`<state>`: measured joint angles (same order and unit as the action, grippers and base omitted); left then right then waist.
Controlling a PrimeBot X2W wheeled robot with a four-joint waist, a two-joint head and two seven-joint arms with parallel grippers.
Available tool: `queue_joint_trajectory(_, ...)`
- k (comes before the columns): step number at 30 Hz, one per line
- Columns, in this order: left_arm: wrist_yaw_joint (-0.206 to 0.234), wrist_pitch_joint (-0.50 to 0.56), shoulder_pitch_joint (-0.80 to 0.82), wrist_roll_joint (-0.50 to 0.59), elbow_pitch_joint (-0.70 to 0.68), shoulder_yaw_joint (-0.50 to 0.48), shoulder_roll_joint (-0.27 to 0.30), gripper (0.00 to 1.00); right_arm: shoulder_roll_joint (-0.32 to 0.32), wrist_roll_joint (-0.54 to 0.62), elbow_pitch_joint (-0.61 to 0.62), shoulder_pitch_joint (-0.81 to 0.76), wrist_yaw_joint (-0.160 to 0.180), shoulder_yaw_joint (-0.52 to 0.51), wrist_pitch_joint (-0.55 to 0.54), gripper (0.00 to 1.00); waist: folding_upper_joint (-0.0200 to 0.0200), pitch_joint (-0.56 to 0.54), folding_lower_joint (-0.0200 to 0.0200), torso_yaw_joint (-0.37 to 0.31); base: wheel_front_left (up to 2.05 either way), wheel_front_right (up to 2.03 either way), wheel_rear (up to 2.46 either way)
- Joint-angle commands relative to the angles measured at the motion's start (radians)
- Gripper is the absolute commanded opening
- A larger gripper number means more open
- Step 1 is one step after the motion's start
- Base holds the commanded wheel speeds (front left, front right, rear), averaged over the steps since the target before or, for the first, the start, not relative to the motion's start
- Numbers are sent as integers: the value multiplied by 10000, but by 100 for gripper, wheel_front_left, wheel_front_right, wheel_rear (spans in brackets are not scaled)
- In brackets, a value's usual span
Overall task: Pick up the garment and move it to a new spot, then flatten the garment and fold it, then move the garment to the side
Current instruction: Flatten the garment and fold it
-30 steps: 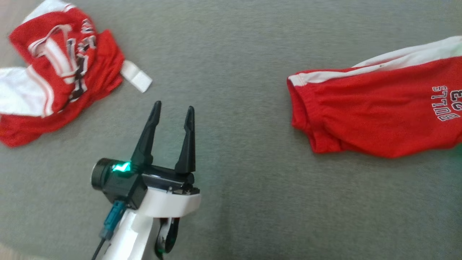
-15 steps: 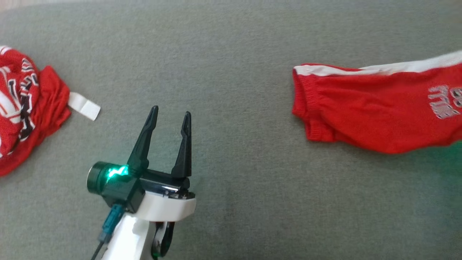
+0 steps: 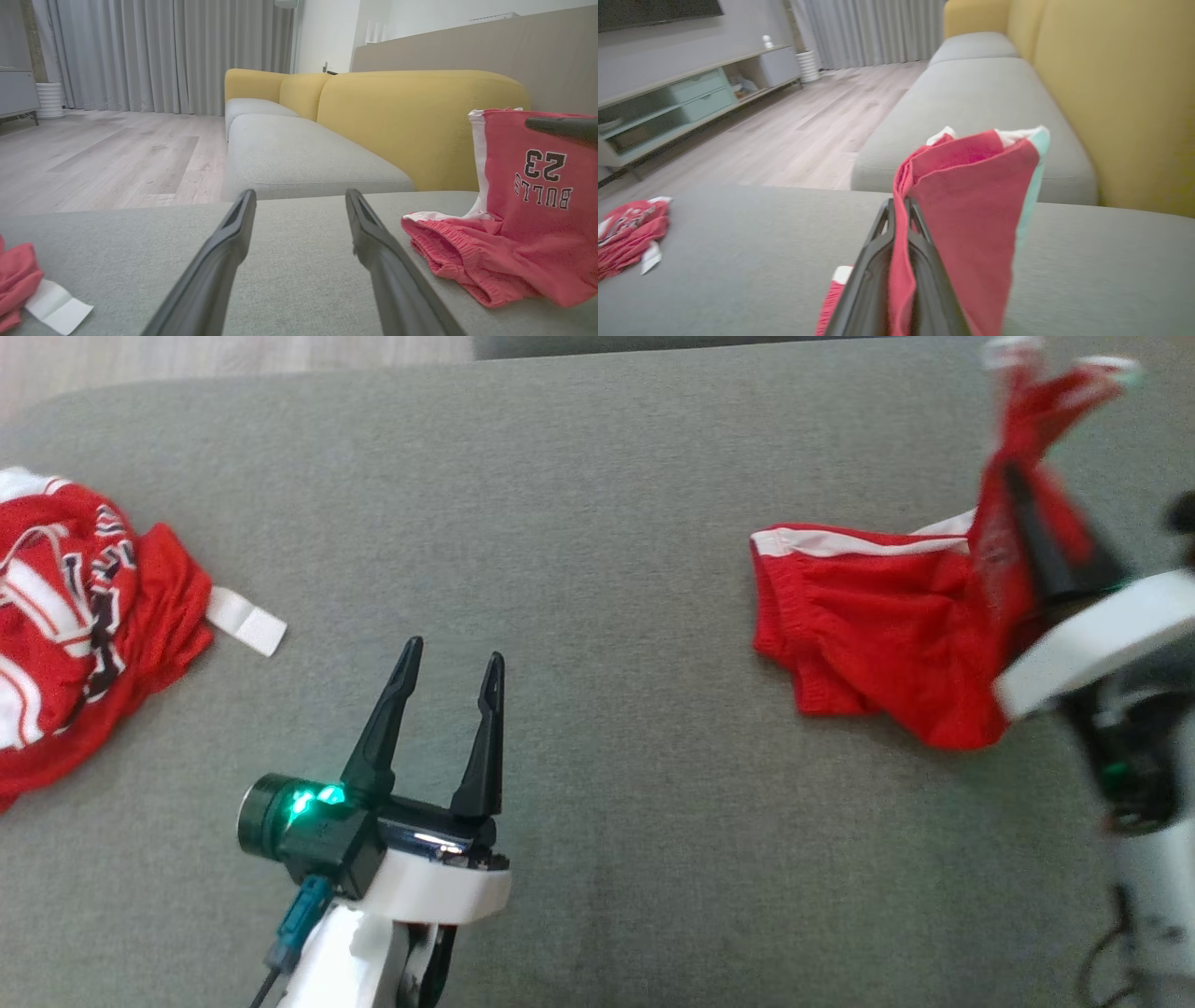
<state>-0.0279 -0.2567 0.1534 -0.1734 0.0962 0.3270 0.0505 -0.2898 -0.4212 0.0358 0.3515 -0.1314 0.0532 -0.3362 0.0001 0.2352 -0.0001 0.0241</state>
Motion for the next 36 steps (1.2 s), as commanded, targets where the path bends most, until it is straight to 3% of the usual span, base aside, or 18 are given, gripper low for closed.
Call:
queue_joint_trajectory(1,-33,-51,79,47,-278,-244,0,100,138,62,464,41,7,470,-60,0,-1,21,1,145,0,0,0)
queue_joint_trajectory(3,-22,-51,80,6,-281,-218,0,100,561,183,367,-67,7,991,-51,0,-1,44,1,257,0,0,0)
queue_joint_trajectory(4,-11,-51,76,-16,-278,-192,-1,100,776,199,190,-140,7,1287,-54,6,-1,53,1,312,0,0,0)
queue_joint_trajectory(5,-3,-51,78,-47,-274,-148,-1,100,955,233,-29,-224,7,1567,-41,39,-1,67,1,381,0,0,0)
queue_joint_trajectory(6,4,-51,105,-102,-258,-36,-1,100,1260,312,-448,-352,7,1972,162,100,-1,81,1,529,0,0,0)
queue_joint_trajectory(9,142,-51,45,-218,-282,1,-2,100,1517,201,-757,-538,7,2108,897,100,-1,-54,1,671,0,0,0)
queue_joint_trajectory(20,516,-51,-823,-140,-849,-692,-2,100,570,649,-288,-1607,7,659,4346,100,-1,-1021,1,251,0,0,0)
queue_joint_trajectory(24,699,-51,-1625,-247,-945,-1060,-2,100,660,1084,-715,-2677,7,475,5460,100,-1,-1756,1,114,0,0,0)
queue_joint_trajectory(30,850,-51,-2724,-207,-1175,-1364,-2,100,803,1455,-1739,-3955,7,751,5960,100,-1,-2433,1,91,0,0,0)
queue_joint_trajectory(36,832,-51,-3293,-43,-1190,-1615,-3,100,1045,1712,-1891,-4292,7,857,5976,100,-1,-2573,1,119,0,0,0)
